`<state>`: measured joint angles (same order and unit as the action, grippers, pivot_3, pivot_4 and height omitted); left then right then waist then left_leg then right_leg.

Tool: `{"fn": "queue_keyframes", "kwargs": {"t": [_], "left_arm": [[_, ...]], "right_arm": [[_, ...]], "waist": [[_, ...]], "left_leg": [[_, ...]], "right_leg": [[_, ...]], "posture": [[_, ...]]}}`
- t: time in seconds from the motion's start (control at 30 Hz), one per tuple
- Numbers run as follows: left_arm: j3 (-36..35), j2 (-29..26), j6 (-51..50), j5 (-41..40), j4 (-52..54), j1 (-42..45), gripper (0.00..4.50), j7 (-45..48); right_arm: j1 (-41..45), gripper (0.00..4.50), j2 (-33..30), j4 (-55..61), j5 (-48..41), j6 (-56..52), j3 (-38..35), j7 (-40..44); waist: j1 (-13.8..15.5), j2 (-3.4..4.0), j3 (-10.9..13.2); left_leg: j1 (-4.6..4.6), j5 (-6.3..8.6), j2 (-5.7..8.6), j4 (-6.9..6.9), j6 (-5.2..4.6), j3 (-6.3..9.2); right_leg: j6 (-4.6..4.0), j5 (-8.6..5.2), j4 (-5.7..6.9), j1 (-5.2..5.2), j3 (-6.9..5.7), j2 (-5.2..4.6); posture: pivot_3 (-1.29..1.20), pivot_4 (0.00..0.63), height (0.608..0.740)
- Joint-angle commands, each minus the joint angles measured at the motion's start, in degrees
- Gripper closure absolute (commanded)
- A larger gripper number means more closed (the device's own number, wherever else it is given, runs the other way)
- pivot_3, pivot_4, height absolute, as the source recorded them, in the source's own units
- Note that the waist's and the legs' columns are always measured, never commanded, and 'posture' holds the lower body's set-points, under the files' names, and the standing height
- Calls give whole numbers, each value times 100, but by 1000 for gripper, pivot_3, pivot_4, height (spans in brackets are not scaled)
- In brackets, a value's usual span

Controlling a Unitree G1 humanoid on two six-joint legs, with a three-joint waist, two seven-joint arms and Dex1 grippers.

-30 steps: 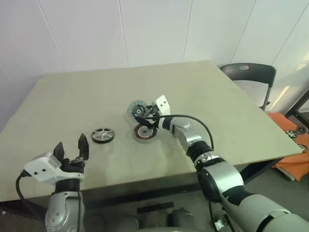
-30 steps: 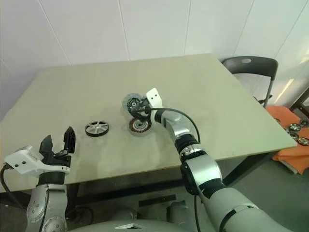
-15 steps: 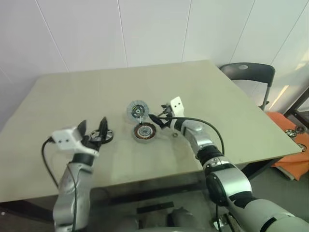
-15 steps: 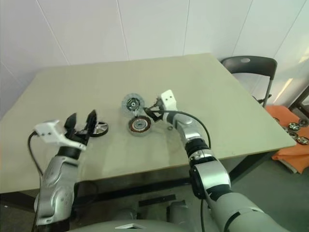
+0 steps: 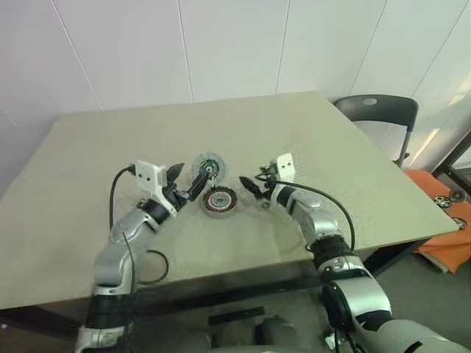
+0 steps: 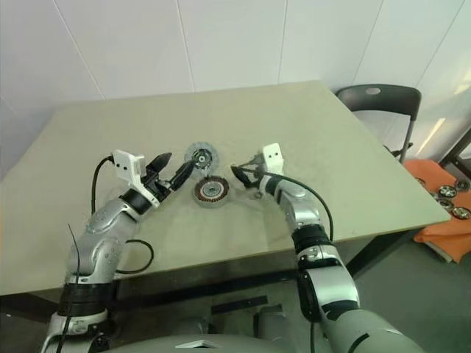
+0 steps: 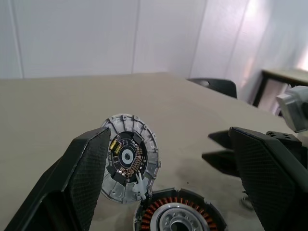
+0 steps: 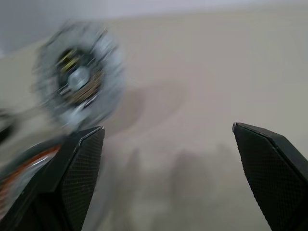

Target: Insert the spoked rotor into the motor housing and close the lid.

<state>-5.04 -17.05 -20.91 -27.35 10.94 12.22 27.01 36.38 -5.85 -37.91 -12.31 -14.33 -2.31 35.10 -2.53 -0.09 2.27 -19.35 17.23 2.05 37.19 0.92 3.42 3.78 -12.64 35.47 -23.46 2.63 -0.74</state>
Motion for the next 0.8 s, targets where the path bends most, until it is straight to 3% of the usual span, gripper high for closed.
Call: {"fn": "queue_keyframes", "kwargs": {"t": [0.03, 0.2, 0.67, 0.8], "left_arm": [[-172, -36, 71, -199, 64, 188, 316, 179], [-222, 76, 124, -295, 118, 3, 316, 255], [-244, -23, -369, -1060, 783, -1024, 316, 761], [-174, 58, -388, -1075, 758, -1070, 316, 675]], "right_arm": [[143, 61, -159, 509, -378, -435, -279, 84], [-161, 61, -546, 1138, -619, -914, -146, 712], [-942, 61, -1209, 2147, -734, -1393, -219, 937], [-994, 61, -1119, 2263, -757, -1445, -159, 813]], "waist": [[6, 1, 1], [16, -1, 0], [31, -3, 1], [9, -3, 1]], "left_leg": [[-1, 0, 1, 1, 0, -1], [-3, 0, 6, 4, 0, -1], [-4, 1, 3, 3, -1, -4], [-1, 0, 3, 8, -1, -8]], "right_leg": [[0, 0, 0, 0, 1, -3], [1, -1, -7, 2, 1, -9], [2, -3, -10, 3, 2, -6], [-2, -11, -7, 4, 4, -4]], "posture": [[0, 0, 740], [0, 0, 740], [0, 0, 740], [0, 0, 740]]}}
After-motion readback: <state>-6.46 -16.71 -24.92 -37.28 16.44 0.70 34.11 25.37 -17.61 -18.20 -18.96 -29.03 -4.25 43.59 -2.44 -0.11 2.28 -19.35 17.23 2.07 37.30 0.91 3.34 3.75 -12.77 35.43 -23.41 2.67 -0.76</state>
